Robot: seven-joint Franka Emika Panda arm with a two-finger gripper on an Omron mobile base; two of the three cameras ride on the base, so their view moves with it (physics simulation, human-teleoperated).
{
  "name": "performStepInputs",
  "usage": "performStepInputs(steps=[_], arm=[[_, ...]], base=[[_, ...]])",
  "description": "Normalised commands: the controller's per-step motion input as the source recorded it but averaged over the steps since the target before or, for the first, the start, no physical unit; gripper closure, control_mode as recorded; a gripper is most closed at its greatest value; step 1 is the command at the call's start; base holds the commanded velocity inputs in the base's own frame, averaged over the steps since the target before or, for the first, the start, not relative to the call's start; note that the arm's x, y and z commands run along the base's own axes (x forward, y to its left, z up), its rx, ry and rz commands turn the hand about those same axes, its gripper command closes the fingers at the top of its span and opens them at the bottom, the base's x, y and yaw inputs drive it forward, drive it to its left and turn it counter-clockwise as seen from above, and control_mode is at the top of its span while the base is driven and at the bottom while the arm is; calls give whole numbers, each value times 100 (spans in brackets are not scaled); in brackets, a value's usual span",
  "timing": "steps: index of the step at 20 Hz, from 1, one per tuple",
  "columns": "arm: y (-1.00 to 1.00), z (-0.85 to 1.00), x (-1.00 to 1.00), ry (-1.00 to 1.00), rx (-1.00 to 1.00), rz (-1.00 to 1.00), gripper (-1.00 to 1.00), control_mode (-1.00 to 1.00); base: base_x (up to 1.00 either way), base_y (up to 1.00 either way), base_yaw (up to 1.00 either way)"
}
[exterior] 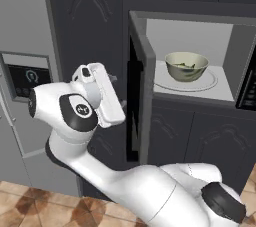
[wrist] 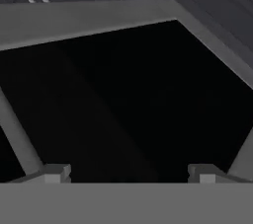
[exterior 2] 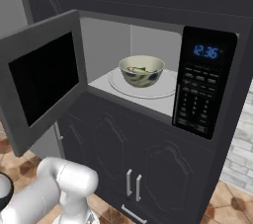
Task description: Place the bowl containing the shrimp and fish in the microwave. Close the microwave door and press the start button to microwave the meal.
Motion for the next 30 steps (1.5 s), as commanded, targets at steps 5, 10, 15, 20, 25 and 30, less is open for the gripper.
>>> performStepInputs(steps=[5, 10, 15, 20, 25, 30], arm=[[-100, 0, -69, -13, 13, -13, -100, -100], [-100, -1, -36, -16, 17, -9, -100, -100], [-100, 0, -2, -15, 23, -2, -100, -100], [-100, -1, 16, -8, 25, 0, -100, -100], [-99, -4, 45, -3, 24, 0, -100, -100], [-83, -11, 59, -4, 21, 0, -100, -100]], base=[[0, 0, 0], [0, 0, 0], [0, 0, 0], [0, 0, 0], [0, 0, 0], [0, 0, 0]])
